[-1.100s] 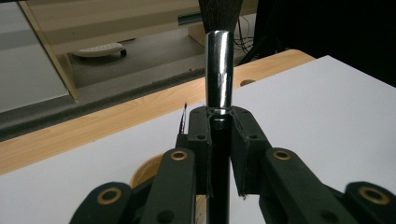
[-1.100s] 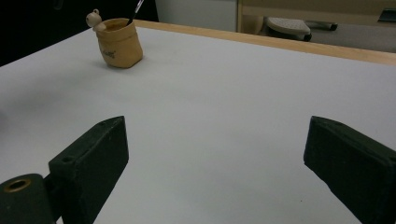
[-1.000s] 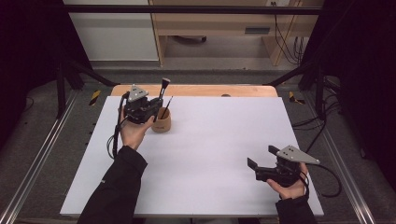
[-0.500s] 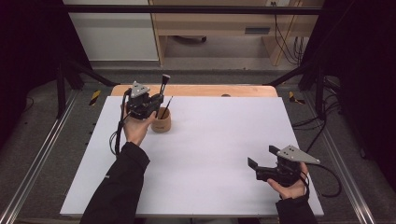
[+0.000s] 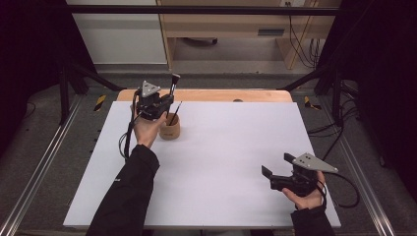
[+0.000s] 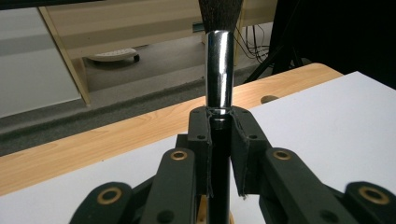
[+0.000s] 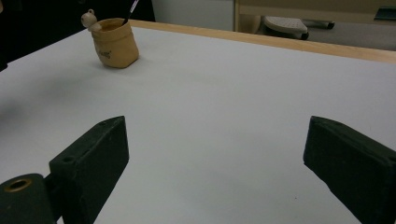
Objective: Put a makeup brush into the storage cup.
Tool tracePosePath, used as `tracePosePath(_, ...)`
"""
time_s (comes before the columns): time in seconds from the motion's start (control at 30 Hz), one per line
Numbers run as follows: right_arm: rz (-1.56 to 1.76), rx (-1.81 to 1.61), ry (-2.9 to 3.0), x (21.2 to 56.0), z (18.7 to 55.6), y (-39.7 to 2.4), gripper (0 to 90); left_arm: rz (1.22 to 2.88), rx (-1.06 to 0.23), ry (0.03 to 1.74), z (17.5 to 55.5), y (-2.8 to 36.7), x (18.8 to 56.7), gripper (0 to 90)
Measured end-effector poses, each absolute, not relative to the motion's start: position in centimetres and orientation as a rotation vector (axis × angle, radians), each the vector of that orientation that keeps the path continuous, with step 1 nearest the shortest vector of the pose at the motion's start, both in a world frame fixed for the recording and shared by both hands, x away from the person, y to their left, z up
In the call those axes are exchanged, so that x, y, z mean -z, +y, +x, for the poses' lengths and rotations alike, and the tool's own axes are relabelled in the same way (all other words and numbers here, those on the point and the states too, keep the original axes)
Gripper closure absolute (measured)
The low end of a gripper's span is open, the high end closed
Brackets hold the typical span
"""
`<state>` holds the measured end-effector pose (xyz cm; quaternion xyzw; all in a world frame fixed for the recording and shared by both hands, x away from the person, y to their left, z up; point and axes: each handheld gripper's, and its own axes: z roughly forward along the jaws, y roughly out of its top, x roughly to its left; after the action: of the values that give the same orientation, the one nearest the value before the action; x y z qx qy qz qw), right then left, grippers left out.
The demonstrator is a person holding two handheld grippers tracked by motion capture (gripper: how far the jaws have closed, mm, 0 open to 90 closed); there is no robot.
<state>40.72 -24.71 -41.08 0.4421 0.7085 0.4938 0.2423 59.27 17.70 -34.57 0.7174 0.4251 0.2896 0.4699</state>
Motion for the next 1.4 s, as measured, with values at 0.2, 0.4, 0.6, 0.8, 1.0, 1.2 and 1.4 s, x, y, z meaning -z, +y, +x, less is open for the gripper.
tracePosePath(0.2, 1.203, -1.347, 1.939, 41.1, 40.8, -24.7, 7.4, 1.756, -0.713, 1.050, 60.0, 17.6, 35.2, 78.8)
tracePosePath(0.4, 1.210, -1.345, 1.940, 41.2, 40.8, -24.7, 7.4, 1.753, -0.705, 1.066, 60.8, 17.6, 35.9, 78.8)
tracePosePath(0.6, 1.217, -1.346, 1.941, 41.2, 40.8, -24.6, 7.4, 1.760, -0.703, 1.075, 61.3, 17.7, 36.4, 78.8)
tracePosePath(0.8, 1.212, -1.341, 1.944, 41.3, 40.8, -24.6, 7.4, 1.765, -0.710, 1.078, 61.4, 17.6, 36.7, 78.8)
tracePosePath(1.0, 1.211, -1.345, 1.944, 41.2, 40.8, -24.6, 7.5, 1.780, -0.706, 1.086, 61.6, 17.5, 37.2, 78.8)
tracePosePath(1.2, 1.212, -1.342, 1.945, 41.3, 40.8, -24.5, 7.5, 1.793, -0.703, 1.091, 61.7, 17.4, 38.0, 78.8)
tracePosePath(1.4, 1.210, -1.340, 1.950, 41.4, 40.9, -24.5, 7.6, 1.794, -0.696, 1.105, 61.7, 17.6, 38.9, 78.8)
